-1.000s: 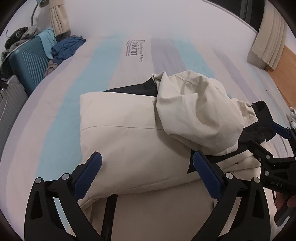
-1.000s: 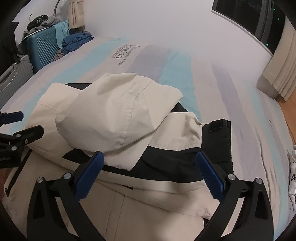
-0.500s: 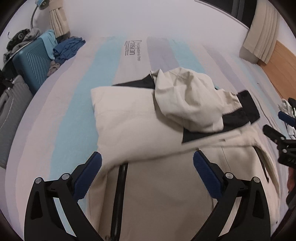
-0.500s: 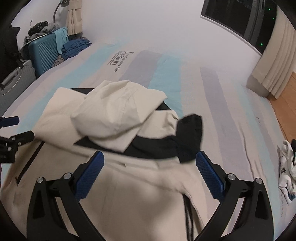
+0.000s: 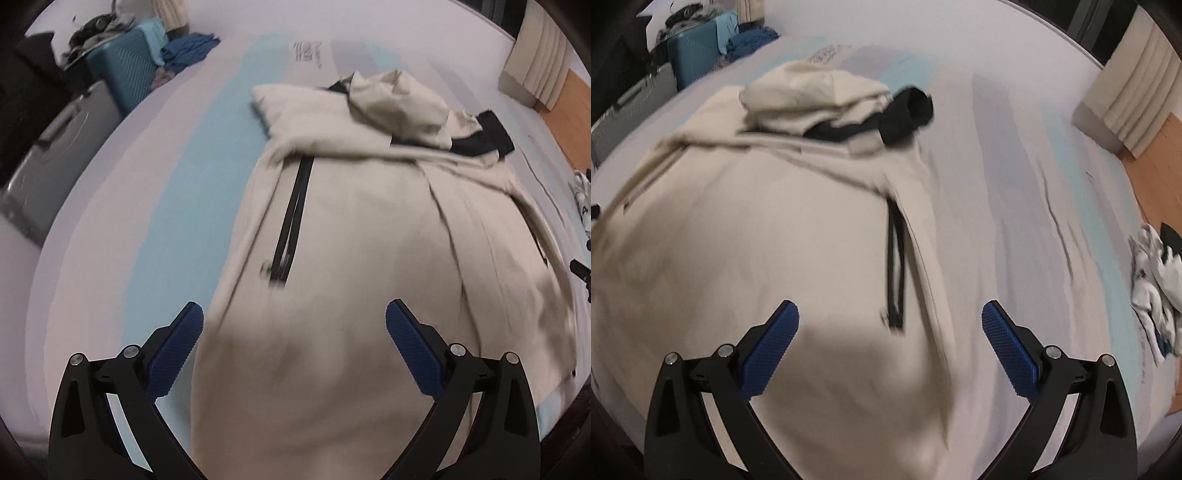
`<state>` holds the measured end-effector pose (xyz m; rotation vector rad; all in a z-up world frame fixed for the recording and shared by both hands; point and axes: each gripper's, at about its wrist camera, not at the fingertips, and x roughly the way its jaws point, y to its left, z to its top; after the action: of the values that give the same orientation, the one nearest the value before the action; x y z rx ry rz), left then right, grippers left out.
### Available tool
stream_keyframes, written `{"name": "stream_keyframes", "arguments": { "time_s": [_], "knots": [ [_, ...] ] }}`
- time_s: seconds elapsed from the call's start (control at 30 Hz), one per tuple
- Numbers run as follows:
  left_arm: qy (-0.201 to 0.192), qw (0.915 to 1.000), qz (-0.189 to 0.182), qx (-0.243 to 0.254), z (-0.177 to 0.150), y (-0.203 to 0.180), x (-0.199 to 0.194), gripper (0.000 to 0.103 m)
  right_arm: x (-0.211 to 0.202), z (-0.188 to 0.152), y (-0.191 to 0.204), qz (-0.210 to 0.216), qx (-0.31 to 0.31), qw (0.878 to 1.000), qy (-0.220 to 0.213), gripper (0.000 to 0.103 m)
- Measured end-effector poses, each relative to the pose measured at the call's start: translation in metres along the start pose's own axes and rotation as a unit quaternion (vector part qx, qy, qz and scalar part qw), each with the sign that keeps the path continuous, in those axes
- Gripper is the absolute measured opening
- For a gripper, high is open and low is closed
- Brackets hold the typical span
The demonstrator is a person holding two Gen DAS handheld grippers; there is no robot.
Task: Fold large clothes
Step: 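Move both open grippers back along the jacket to its hem, then grasp the cream jacket hem with both grippers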
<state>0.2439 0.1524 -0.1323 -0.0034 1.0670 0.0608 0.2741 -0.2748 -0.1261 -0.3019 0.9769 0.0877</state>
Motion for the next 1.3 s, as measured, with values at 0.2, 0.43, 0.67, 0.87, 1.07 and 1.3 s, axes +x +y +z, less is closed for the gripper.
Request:
{"name": "stream_keyframes", "arguments": {
  "time_s": [0.2,0.43,0.67,0.87,1.07,1.3],
  "knots": [
    [0.015,0.9999,0.004,0.004,-0.037,0.021,-0.01,0.097,-0.005,-0.045,-0.006,-0.017,0.015,0.999,0.038,0.095],
    [0.023,0.9997,-0.005,-0.001,-0.061,0.029,-0.012,0.097,-0.013,-0.082,-0.009,-0.036,0.031,0.997,0.064,0.096],
    [0.041,0.999,-0.001,-0.019,-0.086,0.039,-0.012,0.097,-0.017,-0.109,-0.007,-0.039,0.028,0.995,0.083,0.095],
    [0.061,0.9967,-0.004,-0.054,-0.105,0.056,-0.007,0.097,-0.017,-0.119,-0.003,-0.04,0.012,0.995,0.091,0.095],
    [0.085,0.9938,-0.003,-0.072,-0.114,0.068,0.004,0.097,-0.008,-0.131,-0.007,-0.033,0.02,0.993,0.111,0.095],
    [0.096,0.993,-0.024,-0.065,-0.112,0.069,0.01,0.095,0.003,-0.14,-0.011,0.002,0.045,0.991,0.126,0.093]
  ]
}}
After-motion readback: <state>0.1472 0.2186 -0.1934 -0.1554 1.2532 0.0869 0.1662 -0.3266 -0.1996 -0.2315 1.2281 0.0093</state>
